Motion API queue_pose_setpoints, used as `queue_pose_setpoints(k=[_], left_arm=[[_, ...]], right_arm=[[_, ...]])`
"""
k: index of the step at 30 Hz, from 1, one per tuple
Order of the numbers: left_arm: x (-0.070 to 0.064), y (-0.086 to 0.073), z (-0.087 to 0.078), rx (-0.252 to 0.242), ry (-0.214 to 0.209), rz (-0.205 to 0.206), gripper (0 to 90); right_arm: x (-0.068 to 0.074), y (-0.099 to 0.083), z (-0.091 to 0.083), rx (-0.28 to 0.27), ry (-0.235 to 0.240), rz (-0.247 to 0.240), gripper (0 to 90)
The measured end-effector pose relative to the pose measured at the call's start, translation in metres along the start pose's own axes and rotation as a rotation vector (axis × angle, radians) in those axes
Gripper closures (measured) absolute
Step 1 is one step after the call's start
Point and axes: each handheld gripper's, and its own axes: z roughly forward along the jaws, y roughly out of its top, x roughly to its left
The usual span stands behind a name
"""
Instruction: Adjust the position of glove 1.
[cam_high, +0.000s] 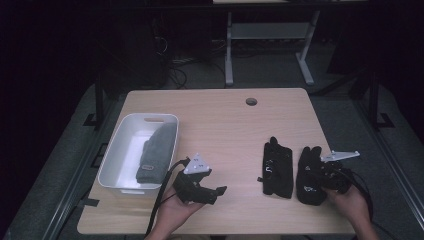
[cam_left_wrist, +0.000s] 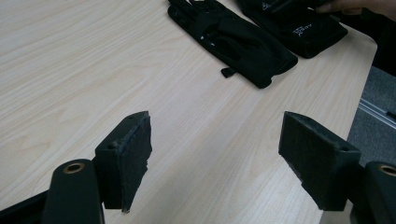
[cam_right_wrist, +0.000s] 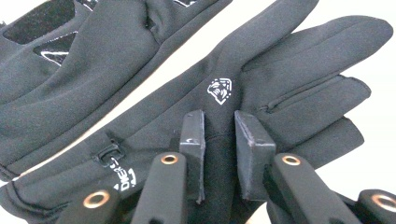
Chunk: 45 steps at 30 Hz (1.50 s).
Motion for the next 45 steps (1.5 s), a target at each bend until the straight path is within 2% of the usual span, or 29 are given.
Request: queue_pose_setpoints(k=[7, 14, 15, 20, 28, 34, 37, 45], left_arm=[[0.001, 0.000, -0.001, 0.000, 0.002, 0.000, 25.1], [0.003, 0.000, -0.002, -0.003, 0.002, -0.002, 25.1], [0.002, 0.000, -0.002, -0.004, 0.003, 0.000, 25.1], [0.002, 0.000, -0.003, -0.005, 0.004, -0.004, 25.1], [0.003, 0.001, -0.004, -0.014, 0.001, -0.005, 25.1], [0.004, 0.001, -0.006, -0.010, 0.004, 0.002, 25.1], [0.004, 0.001, -0.007, -0.011, 0.003, 0.003, 25.1], [0.004, 0.000, -0.007, -0.017, 0.009, 0.001, 25.1]], right_arm=[[-0.002, 0.000, -0.003, -0.010, 0.007, 0.029, 76.1], [-0.004, 0.005, -0.020, -0.044, 0.014, 0.055, 76.3], [-0.004, 0.007, -0.021, -0.054, 0.010, 0.047, 76.3], [0.004, 0.018, -0.029, -0.087, 0.017, 0.029, 76.3], [0.021, 0.045, -0.037, -0.128, 0.063, 0.024, 76.1], [0.037, 0.067, -0.025, -0.132, 0.082, -0.007, 76.0], [0.043, 0.075, -0.015, -0.116, 0.086, -0.016, 75.9], [0.052, 0.088, 0.008, -0.086, 0.106, 0.003, 75.3]])
